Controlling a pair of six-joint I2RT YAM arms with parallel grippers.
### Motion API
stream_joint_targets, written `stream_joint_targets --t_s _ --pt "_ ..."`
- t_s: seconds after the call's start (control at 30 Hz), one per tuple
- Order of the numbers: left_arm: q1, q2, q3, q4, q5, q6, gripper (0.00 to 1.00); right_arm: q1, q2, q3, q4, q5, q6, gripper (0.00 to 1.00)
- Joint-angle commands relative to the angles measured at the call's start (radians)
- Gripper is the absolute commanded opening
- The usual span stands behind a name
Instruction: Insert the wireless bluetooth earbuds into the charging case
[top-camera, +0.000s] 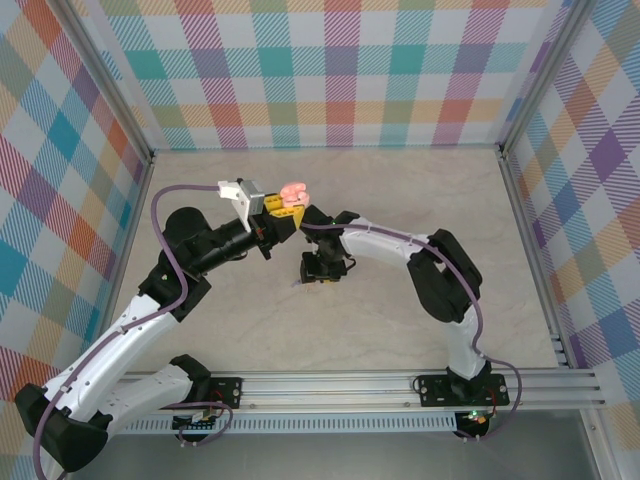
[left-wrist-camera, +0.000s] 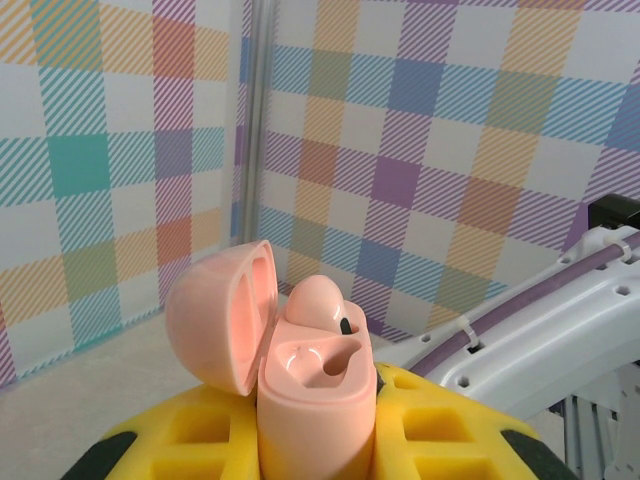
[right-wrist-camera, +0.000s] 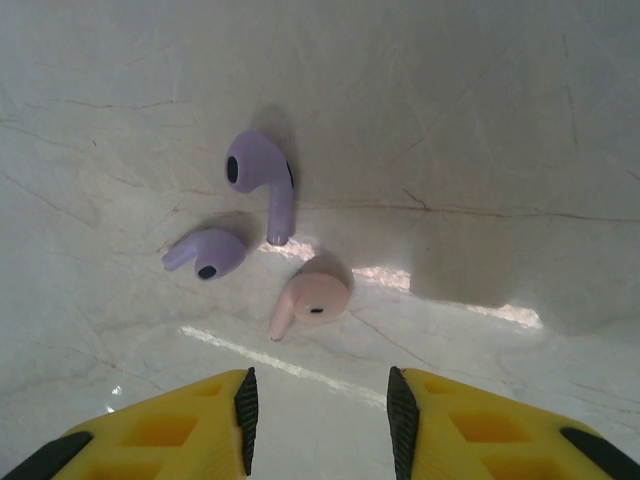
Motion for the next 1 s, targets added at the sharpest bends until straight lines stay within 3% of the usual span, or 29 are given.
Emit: stream_joint_targets --t_s 0.0,0.6,0.97 --pt "-0.006 -0.013 0.002 0.018 0.005 0.008 0.21 0.016 0.034 0.055 -0.039 0.017 0.023 0.4" --pt "-0.006 -0.009 -0.006 0.028 0.009 0.009 0.21 0.058 0.177 0.194 -0.172 0.156 0.02 0.33" --pt "-0.006 -0.009 -0.003 0.028 0.011 0.007 0.21 0.042 0.154 0.138 -0.177 0.217 0.002 0.25"
